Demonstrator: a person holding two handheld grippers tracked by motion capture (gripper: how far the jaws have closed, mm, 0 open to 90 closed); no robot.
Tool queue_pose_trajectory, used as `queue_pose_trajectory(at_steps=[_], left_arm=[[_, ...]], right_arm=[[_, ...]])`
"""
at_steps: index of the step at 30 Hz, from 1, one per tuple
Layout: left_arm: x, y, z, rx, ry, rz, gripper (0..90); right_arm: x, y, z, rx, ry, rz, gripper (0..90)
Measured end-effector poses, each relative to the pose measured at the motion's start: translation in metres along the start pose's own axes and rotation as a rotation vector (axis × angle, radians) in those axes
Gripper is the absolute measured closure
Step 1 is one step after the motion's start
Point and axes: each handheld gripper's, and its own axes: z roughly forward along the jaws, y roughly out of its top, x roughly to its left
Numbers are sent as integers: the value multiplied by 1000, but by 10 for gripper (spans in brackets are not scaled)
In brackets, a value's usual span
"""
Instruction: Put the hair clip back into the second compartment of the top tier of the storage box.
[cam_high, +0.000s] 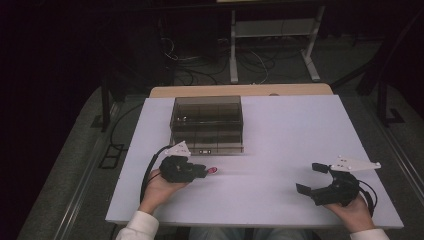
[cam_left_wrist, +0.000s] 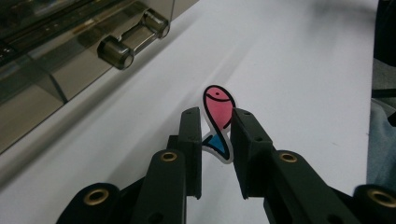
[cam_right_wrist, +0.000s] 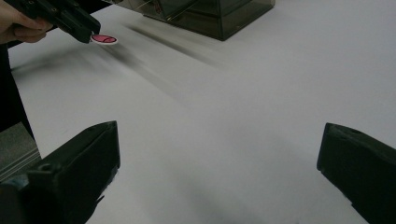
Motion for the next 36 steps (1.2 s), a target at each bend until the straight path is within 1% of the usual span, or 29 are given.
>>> queue_pose_trajectory(at_steps=[7,8,14,18,25,36], left_arm=[[-4,4,-5,-14,-25,6,736],[-4,5,-5,-12,-33,8,736],[-7,9,-6,-5,-52,20,736],[-9,11,-9,-18,-67,19,736],[-10,16,-19,-46,-63,29,736],[-12,22,-27,-59,-64,40,737]], right_arm=[[0,0,0,1,-1,1,0],[0,0,0,1,-1,1,0],[0,0,0,1,-1,0,0],[0,-1,-1,1,-4,3,0],[0,-1,-1,1,-5,6,0],[0,-1,-1,0,-6,6,0]])
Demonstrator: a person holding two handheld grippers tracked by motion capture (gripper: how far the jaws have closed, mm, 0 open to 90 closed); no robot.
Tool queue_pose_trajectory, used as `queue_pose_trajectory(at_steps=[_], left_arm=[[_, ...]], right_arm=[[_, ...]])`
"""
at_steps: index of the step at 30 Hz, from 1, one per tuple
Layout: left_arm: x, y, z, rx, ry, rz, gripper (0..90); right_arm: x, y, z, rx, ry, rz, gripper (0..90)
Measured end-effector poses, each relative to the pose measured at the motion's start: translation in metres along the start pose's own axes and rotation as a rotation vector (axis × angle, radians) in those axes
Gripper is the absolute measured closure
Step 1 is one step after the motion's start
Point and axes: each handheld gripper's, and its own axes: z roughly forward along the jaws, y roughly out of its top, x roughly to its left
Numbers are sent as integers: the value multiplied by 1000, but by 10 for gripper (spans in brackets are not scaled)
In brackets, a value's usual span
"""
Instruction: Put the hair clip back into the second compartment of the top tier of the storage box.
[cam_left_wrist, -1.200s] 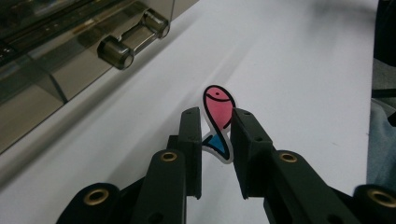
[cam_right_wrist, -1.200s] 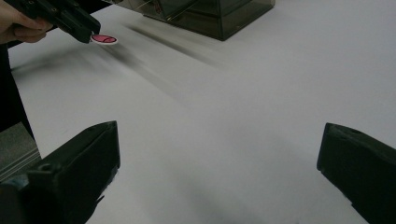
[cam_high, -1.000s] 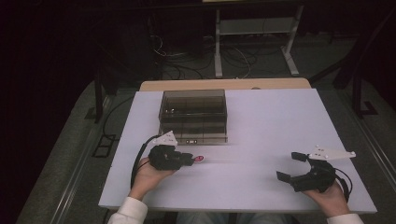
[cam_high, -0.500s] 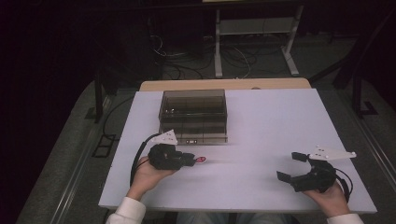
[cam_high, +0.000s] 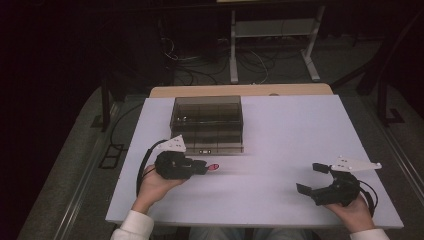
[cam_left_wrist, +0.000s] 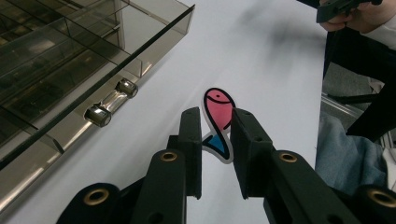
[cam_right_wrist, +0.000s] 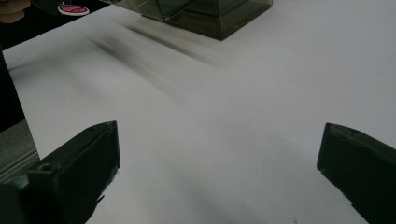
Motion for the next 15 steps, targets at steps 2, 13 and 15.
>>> queue_pose_trajectory(at_steps=[2,13,15], left_arm=[[0,1,-1,-2,0,1,736],[1,8,-7,-1,-2,8,737],[1,9,-8,-1,-2,12,737]], right_arm=[[0,0,0,0,0,0,0],[0,0,0,0,0,0,0],[0,0,0,-1,1,1,0]])
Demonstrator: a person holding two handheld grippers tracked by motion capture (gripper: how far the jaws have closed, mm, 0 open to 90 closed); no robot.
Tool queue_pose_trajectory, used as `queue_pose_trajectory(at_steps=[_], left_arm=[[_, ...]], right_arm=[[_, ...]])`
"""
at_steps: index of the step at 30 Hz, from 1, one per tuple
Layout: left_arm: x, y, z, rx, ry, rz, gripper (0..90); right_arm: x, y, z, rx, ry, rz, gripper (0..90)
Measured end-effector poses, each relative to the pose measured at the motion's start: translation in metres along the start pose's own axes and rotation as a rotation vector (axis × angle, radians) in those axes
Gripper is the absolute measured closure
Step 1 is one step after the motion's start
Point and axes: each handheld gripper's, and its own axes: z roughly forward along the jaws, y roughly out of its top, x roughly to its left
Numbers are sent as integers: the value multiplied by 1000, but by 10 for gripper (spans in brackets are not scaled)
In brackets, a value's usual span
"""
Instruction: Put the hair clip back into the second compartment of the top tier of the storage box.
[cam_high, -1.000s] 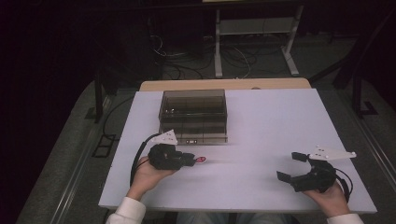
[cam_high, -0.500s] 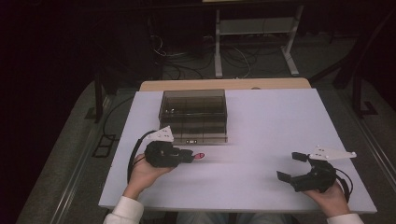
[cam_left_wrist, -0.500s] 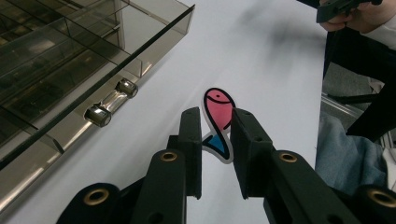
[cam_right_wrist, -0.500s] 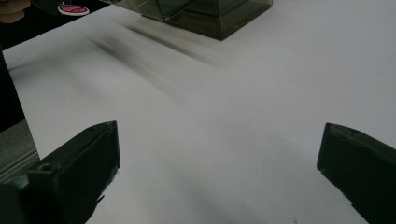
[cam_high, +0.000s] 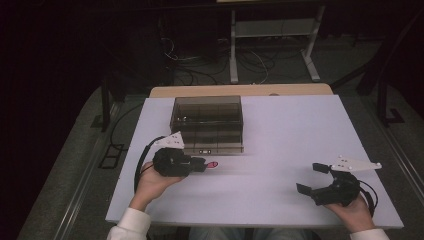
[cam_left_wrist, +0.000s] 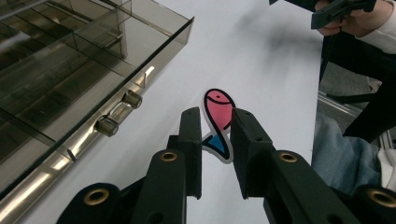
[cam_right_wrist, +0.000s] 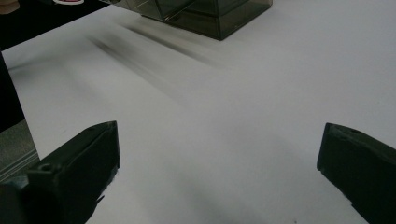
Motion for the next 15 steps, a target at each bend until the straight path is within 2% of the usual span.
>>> queue_pose_trajectory(at_steps=[15], left_arm=[[0,13,-7,3,4,19,737]], right_arm=[[0,0,0,-1,-1,1,0]])
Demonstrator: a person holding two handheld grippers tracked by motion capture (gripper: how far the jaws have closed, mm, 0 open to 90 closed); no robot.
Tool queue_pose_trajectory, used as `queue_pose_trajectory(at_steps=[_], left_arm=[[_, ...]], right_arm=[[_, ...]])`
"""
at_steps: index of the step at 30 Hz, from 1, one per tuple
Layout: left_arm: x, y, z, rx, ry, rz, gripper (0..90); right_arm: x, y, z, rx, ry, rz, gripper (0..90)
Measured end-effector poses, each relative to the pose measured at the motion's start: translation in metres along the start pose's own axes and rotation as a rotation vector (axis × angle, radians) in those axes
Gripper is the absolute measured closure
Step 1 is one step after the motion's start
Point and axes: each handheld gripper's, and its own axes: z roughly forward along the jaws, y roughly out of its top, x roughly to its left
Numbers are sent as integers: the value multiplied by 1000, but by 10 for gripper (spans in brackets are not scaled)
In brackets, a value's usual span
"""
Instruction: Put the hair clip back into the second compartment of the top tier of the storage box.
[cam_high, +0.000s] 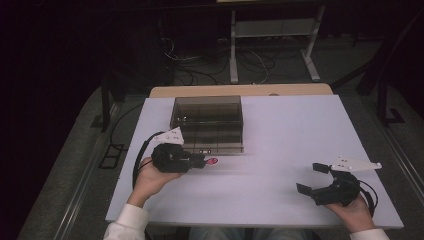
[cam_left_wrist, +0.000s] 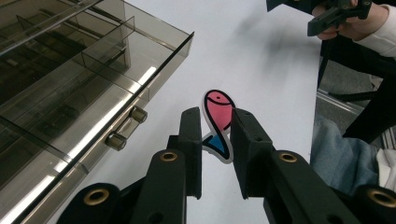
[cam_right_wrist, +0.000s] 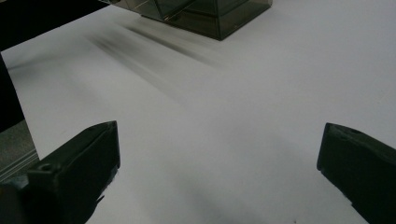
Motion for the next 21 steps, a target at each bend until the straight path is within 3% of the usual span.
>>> queue_pose_trajectory(at_steps=[21], left_arm=[[7,16,-5,-3,10,9,737]], right_arm=[[0,0,0,1,0,-1,0]])
